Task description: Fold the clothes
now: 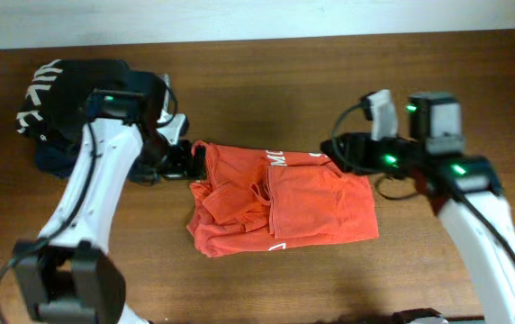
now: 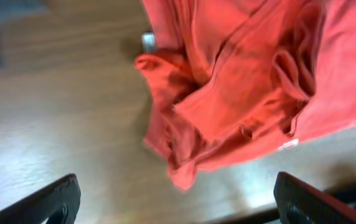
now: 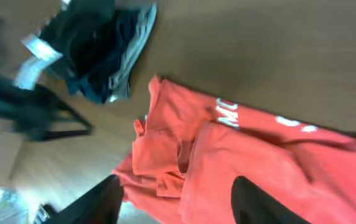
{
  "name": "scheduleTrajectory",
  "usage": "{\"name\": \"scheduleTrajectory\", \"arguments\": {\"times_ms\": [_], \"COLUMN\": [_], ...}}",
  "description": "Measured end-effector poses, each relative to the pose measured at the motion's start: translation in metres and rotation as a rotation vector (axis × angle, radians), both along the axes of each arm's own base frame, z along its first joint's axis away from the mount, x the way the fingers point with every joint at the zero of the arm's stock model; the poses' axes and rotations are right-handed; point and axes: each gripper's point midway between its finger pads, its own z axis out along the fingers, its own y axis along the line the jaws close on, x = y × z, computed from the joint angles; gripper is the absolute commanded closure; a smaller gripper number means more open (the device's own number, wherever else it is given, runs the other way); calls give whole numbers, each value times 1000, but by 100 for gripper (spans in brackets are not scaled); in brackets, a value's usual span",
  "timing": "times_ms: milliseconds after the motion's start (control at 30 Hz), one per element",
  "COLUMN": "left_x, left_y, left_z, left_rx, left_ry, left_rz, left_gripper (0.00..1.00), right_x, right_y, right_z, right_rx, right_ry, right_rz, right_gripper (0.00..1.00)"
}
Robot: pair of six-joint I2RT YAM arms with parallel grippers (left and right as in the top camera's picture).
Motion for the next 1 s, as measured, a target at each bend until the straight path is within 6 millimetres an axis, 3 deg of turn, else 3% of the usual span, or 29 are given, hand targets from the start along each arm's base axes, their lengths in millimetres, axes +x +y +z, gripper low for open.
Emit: {"name": "scheduleTrajectory", "arguments": {"times_ms": [100,233,400,533,567,633,800,900,967,1000], "left_x": [-1,-9,-14,-14,-12,-7,-1,0,0,1], "left_y": [-9,-23,-34,-36,-37,-46,-66,-68,-67,-66], "left_z": [-46,-88,-118,-118,-119,-119,-126,-128,-131,-135], "left_rx": [-45,-125,-202,-218,-223,-254,-288,-292,-294,-281], "left_ry": [96,215,290,291,286,258,203,192,199,204], "left_rz": [-21,-86,-136,-139,-139,-147,-209,-216,-201,-194], "left_gripper": [1,1,1,1,5,32,51,75,99,99], "right_x": [-18,-38,-47,-49,-49,-49,-49,-50,-50,-51], "right_y": [-18,-26,-26,-26,-26,-26,-26,-26,-26,-26], "right_z": [21,29,18,13,13,12,11,11,11,10], "right_rx": [-16,-40,-71,-87,-89,-93,-94,-93,-94,-93], "right_ry": [-53,-72,-34,-23,-25,-28,-23,-19,-18,-16], "right_rz": [-50,-56,-26,-11,-8,-3,-2,-2,-2,-2], "right_gripper": [35,35,35,36,35,35,35,35,35,35]}}
